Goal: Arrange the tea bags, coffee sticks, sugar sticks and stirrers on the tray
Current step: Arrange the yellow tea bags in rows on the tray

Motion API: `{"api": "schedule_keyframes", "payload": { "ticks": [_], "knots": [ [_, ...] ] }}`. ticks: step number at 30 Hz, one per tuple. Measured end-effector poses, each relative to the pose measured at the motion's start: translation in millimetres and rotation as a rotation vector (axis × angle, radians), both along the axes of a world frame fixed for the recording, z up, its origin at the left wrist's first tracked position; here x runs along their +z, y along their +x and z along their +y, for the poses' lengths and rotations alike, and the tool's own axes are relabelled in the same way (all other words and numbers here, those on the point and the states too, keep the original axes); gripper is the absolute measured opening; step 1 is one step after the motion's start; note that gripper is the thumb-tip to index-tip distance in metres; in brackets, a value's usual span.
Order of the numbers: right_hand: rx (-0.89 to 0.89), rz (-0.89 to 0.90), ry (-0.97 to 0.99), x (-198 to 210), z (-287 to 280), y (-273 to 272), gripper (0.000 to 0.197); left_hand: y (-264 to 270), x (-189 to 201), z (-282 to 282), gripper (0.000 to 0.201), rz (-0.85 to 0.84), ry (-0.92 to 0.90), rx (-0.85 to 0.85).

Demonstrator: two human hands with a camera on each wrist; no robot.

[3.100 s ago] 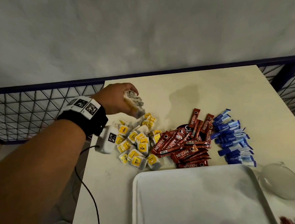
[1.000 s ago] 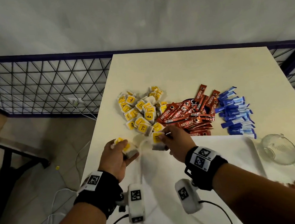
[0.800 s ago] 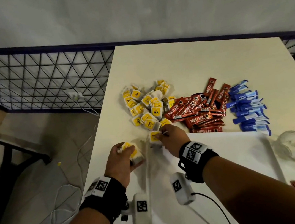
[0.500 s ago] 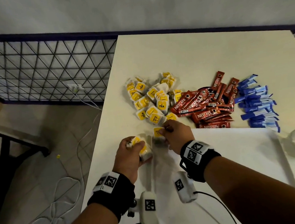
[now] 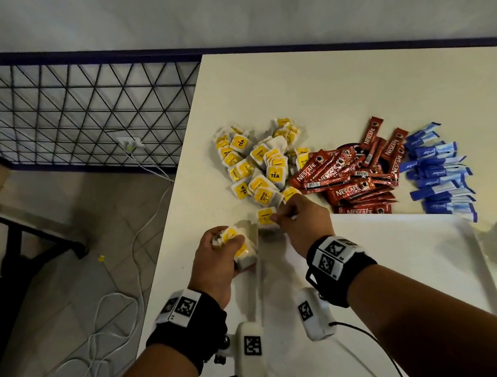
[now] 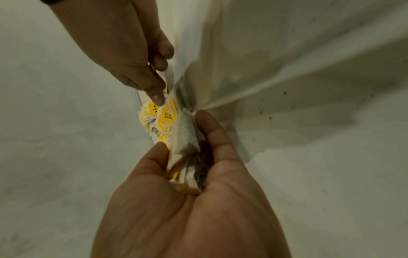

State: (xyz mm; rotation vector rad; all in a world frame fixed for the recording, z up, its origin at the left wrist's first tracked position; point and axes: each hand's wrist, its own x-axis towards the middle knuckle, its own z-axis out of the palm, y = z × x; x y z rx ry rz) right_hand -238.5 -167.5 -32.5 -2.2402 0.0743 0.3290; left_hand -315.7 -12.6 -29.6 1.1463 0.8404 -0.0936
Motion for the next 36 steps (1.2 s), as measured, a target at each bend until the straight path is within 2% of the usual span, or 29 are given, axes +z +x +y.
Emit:
{"api": "schedule_keyframes", "payload": {
  "ticks": [2, 4, 6, 7, 12, 15, 18, 23, 30, 36],
  "knots": [
    [0.051, -0.072, 0.073, 14, -1, -5, 0.022, 0, 7, 3, 0.023, -0.052, -0.047, -0.027],
    [0.237, -0.052, 0.216, 32, 1, -13, 0.019, 1, 19, 3, 0.022, -0.1, -0.125, -0.094],
    [0.413, -0.017, 0.265, 41, 2, -19, 0.03, 3, 31, -1, 0.019, -0.123, -0.208, -0.164],
    [0.445, -0.03, 0.248, 43, 2, -20, 0.033, 5, 36, -4, 0.018, -0.137, -0.24, -0.194],
    [0.387, -0.117, 0.204, 54, -11, -15, 0.038, 14, 49, -18, 0.029, -0.202, -0.301, -0.248],
    [0.35, -0.169, 0.244, 59, -19, -15, 0.031, 18, 53, -26, 0.041, -0.176, -0.333, -0.189],
    [0.322, -0.209, 0.278, 61, -24, -16, 0.025, 20, 55, -33, 0.028, -0.159, -0.385, -0.135],
    [0.412, -0.2, 0.257, 62, -32, -13, 0.035, 21, 57, -41, 0.027, -0.112, -0.435, -0.117],
    [0.389, -0.26, 0.253, 58, -36, -14, 0.025, 22, 58, -48, 0.04, -0.074, -0.34, -0.103],
    [0.415, -0.333, 0.239, 56, -35, -10, 0.022, 20, 55, -45, 0.049, -0.131, -0.338, -0.154]
  ]
}}
